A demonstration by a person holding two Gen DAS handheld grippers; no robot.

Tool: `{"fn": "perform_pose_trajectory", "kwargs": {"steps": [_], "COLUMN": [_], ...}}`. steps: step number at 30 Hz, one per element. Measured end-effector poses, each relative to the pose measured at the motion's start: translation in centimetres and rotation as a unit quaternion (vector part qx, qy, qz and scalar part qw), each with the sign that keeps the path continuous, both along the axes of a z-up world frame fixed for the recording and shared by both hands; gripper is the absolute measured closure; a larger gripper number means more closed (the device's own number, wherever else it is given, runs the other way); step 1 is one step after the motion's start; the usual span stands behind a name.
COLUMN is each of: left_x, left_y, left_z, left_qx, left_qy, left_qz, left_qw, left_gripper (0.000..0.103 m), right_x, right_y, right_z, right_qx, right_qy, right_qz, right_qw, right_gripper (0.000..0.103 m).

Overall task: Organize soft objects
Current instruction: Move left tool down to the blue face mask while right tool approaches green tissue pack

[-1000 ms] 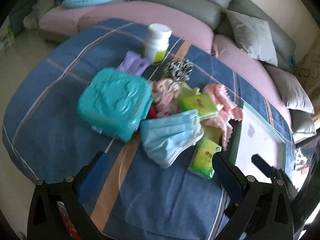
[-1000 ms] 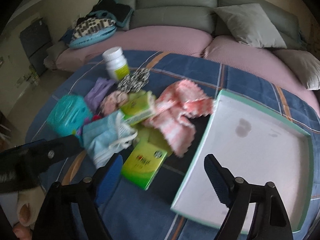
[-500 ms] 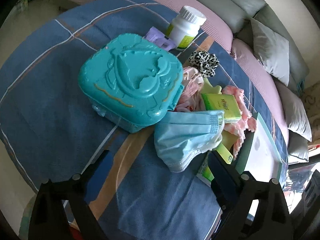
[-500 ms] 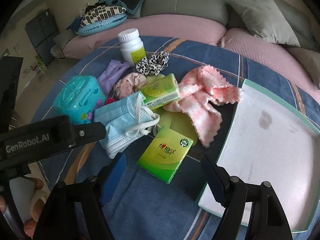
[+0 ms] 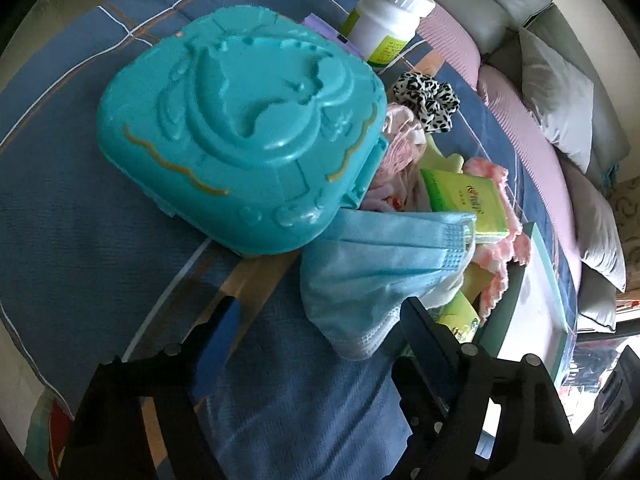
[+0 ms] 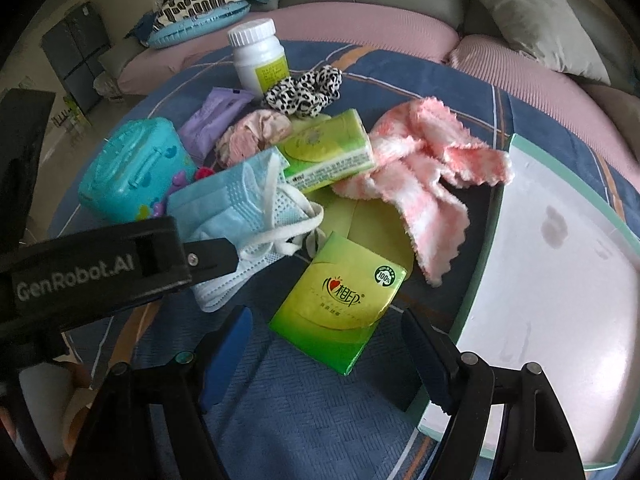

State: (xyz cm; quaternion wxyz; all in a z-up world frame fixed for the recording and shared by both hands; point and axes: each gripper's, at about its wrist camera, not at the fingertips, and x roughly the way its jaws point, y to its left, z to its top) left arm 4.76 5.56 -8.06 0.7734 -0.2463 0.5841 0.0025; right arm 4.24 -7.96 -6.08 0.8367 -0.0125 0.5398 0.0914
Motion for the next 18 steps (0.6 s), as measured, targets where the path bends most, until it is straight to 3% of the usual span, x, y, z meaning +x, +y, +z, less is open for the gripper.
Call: {"fn": "perform_pose_trajectory", "kwargs": {"steps": [8, 18], "left_x": [0.9, 1.6], "left_y": [-1.1, -1.7], "left_z": [-0.7, -0.7], "left_qx": [0.023, 0.031], "left_qy": [-0.001, -0.004], "left_qz": [-0.003, -0.015], "left_qw": [0.9997, 0.9994], "left_gripper": [0.026, 0.053], "right_x": [0.8, 1.6], "right_y": [0.0, 0.6], "right_z": [-1.3, -1.7], "right_qx": [-0.005, -0.009], "right_qy": [0.016, 0.015], "right_qz": [-0.006, -0.011], "right_qw": [1.0, 1.0], "right_gripper": [0.025, 0.025]}}
